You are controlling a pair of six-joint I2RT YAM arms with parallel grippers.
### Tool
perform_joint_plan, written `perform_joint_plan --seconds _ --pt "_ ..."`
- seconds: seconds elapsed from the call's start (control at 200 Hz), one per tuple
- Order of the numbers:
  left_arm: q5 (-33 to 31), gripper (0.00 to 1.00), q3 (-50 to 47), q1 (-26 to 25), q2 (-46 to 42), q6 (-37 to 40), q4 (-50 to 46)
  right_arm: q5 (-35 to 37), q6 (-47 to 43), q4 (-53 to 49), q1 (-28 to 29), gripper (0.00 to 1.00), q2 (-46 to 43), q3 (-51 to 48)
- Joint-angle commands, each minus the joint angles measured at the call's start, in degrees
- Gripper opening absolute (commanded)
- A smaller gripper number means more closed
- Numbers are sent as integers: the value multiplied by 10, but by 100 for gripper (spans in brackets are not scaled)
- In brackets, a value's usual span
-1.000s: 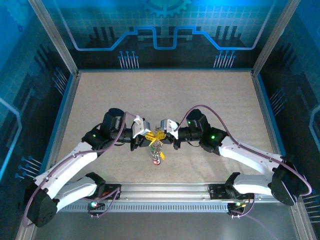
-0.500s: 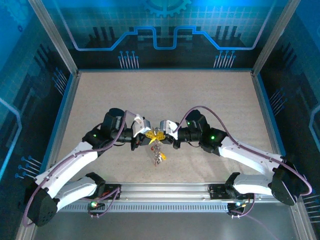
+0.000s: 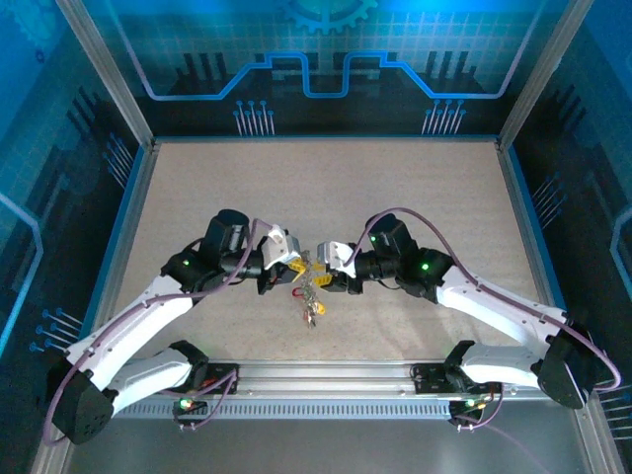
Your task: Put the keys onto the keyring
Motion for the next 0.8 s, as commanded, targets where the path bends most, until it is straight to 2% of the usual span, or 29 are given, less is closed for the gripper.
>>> perform_joint_plan --seconds 0.0,0.365,0.795 --pt "0 0 34 -8 5 40 -23 -7 -11 -32 -9 28 3 34" --pt "6 0 55 -16 23 70 -49 -15 -6 -32 -37 30 -14 32" --pt "27 0 63 -18 29 70 -48 -37 -10 -50 -17 33 28 52"
